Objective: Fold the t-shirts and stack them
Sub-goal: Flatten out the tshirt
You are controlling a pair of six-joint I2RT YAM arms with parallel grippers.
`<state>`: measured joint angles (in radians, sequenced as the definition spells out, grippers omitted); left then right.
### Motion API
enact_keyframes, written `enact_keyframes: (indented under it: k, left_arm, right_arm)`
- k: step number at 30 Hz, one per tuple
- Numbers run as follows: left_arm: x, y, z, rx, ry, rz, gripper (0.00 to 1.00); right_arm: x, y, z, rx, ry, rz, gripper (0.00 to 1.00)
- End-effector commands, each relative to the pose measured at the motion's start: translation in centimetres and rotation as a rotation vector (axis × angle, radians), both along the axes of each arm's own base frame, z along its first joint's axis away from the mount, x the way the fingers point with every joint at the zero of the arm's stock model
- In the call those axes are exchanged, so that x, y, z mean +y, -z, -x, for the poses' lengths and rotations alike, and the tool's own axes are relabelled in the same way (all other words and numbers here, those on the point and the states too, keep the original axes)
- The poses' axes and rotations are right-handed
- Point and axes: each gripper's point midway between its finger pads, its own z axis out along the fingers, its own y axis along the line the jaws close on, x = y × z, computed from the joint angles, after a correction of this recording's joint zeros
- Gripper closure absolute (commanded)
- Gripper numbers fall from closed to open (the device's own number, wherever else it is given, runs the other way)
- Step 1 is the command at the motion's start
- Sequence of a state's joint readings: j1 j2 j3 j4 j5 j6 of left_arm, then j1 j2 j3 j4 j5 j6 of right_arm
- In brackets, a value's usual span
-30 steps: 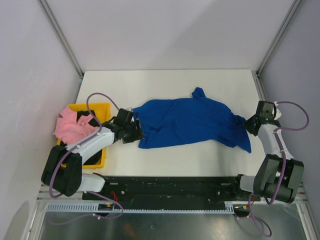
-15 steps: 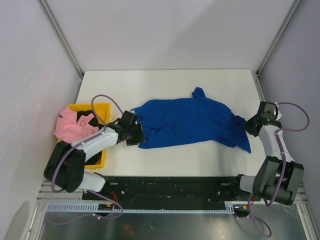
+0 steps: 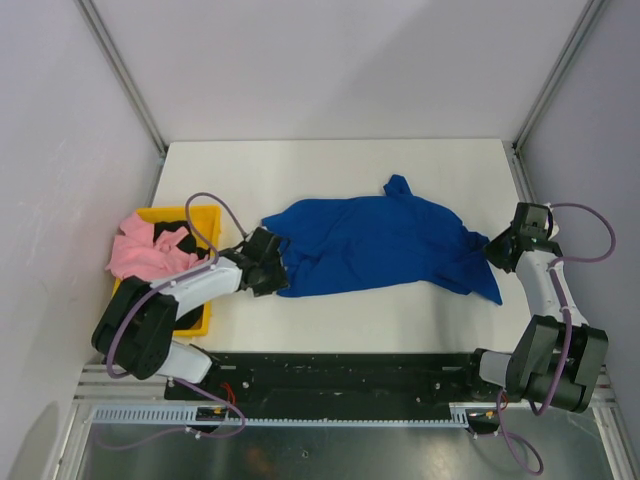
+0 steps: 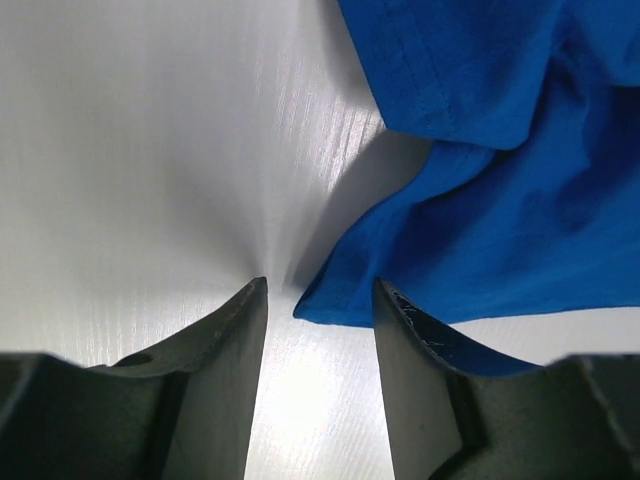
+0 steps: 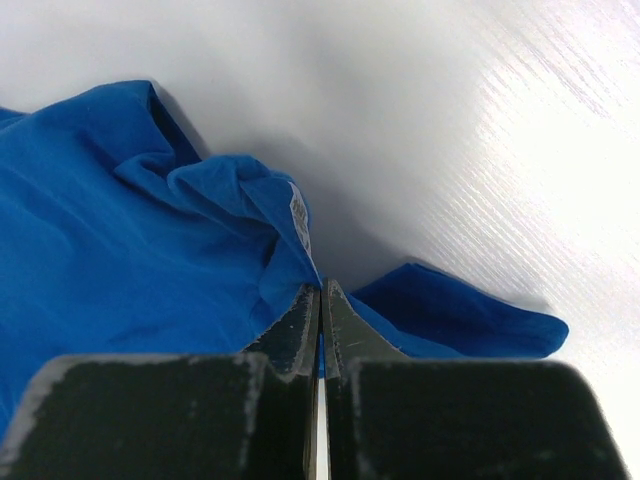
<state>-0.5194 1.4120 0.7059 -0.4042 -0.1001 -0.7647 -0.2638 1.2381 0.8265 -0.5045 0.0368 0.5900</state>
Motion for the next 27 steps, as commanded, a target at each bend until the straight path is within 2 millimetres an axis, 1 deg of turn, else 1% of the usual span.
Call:
enact_keyframes:
  k: [1,4,9,11,12,14,15,17,19,22,23,25,27]
  left_arm:
    - [0.1,0.3,-0.5,-0.019,-0.038,-0.021,0.50]
    - [0.0,0.3,-0.3,-0.017,-0.048,-0.018,0.53]
    - [-0.6,0.4,-0.5,-0.007,-0.053,-0.006,0.63]
    - [-0.9,0.3,-0.7,-0.007,-0.054,0.000,0.71]
    - [-1.0,0.1,-0.9,-0.012,-0.054,0.003,0.77]
    - [-1.0,-0.7,-1.5,-0.040,-0.057,0.008,0.92]
    - [-0.9,-1.4,-2.1,-0.059,-0.063,0.017,0.96]
    - [-0.1,-3.3,-3.4,-0.106,-0.084,0.040,0.99]
    - [1.1,-5.9,-4.9,-0.169,-0.114,0.050,1.00]
    - [3.1,-10.7,-6.7,-0.280,-0.147,0.041,1.00]
    - [3.7,-12.6,-7.1,-0.324,-0.155,0.040,1.00]
    - [4.8,-16.0,-7.6,-0.403,-0.166,0.030,1.00]
    - [5.7,-19.3,-7.7,-0.484,-0.180,0.021,1.00]
  right_arm:
    - [0.2,-1.5,-0.5,-0.044,-0.021,0.012,1.00]
    - [0.3,-1.5,-0.5,-0.044,-0.023,0.012,1.00]
    - [0.5,-1.5,-0.5,-0.046,-0.026,0.011,1.00]
    - [0.5,-1.7,-0.5,-0.051,-0.024,0.012,1.00]
    - [0.5,-1.8,-0.5,-0.056,-0.025,0.012,1.00]
    - [0.6,-2.1,-0.6,-0.065,-0.028,0.011,1.00]
    - [0.7,-2.2,-0.6,-0.069,-0.032,0.010,1.00]
    - [0.8,-2.5,-0.6,-0.080,-0.039,0.008,1.00]
    - [1.2,-2.8,-0.6,-0.091,-0.053,-0.002,1.00]
    - [2.0,-3.5,-0.5,-0.116,-0.077,-0.033,1.00]
    - [2.2,-3.9,-0.4,-0.126,-0.083,-0.043,1.00]
    - [2.7,-5.3,-0.3,-0.162,-0.091,-0.059,1.00]
    - [3.1,-7.3,-0.2,-0.222,-0.090,-0.069,1.00]
